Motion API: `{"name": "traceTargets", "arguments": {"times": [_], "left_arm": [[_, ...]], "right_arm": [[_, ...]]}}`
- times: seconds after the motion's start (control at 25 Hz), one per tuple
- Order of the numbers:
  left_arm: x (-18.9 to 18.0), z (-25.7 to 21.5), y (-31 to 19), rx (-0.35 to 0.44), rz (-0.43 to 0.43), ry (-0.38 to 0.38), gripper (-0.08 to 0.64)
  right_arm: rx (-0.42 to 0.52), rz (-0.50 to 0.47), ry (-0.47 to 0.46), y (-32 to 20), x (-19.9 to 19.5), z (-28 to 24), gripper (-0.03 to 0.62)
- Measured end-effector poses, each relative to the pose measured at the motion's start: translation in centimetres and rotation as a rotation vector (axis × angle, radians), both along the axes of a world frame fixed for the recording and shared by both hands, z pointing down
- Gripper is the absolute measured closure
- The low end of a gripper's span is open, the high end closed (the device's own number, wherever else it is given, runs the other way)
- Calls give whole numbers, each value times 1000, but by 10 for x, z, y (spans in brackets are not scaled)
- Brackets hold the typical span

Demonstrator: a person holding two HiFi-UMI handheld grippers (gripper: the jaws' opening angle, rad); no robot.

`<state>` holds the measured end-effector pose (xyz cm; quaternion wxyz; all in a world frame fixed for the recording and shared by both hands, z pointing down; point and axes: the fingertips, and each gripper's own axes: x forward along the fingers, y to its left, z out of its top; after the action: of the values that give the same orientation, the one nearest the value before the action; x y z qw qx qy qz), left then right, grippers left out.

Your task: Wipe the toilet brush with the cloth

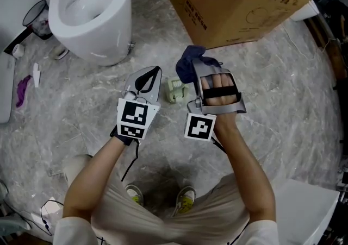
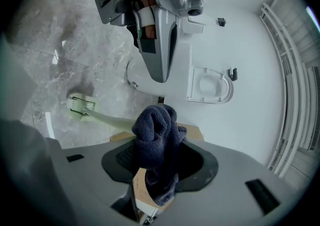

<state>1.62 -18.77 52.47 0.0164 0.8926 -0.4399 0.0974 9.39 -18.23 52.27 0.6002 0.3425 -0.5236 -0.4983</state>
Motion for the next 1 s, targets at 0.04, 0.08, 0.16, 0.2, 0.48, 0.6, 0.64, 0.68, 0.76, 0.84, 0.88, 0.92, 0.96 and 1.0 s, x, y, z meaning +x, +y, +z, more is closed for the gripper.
{"name": "traceTargets", "arguments": {"times": [0.04, 0.08, 0.16, 0.2, 0.48, 0.6, 0.64, 0.68, 0.76, 0.84, 0.88, 0.92, 0.96, 1.0], "left_arm": [[1, 0, 0, 0, 3, -4, 561], [2, 0, 0, 0, 6, -7, 561], [4, -2, 0, 4, 8, -7, 561], [5, -3, 0, 5, 7, -5, 561], [7, 0, -1, 2, 9, -7, 561], [4, 1, -1, 2, 6, -11, 561], [3, 1, -1, 1, 3, -11, 561], [3, 1, -1, 0, 1, -10, 561], [2, 0, -2, -1, -3, -9, 561], [1, -1, -3, 0, -5, -7, 561], [1, -2, -3, 1, -5, -6, 561], [2, -3, -3, 3, -6, -5, 561], [2, -3, -3, 4, -6, -4, 561], [2, -3, -3, 6, -7, -3, 561]], "right_arm": [[-6, -2, 2, 0, 0, 2, 417], [-14, -4, 6, 1, 1, 4, 417], [-31, -5, 12, 3, 2, 10, 417], [-40, -5, 14, 4, 2, 13, 417], [-84, 0, 10, 6, 7, 28, 417], [-102, 1, 2, 6, 7, 34, 417], [-106, 0, 1, 6, 7, 35, 417], [-110, 0, -1, 6, 7, 36, 417], [-119, 0, -1, 6, 7, 39, 417], [-133, -2, -1, 7, 7, 44, 417], [-139, -3, -1, 7, 7, 46, 417], [-145, -5, 0, 8, 7, 49, 417], [-152, -6, 1, 9, 8, 52, 417], [-160, -6, 3, 10, 8, 55, 417]]}}
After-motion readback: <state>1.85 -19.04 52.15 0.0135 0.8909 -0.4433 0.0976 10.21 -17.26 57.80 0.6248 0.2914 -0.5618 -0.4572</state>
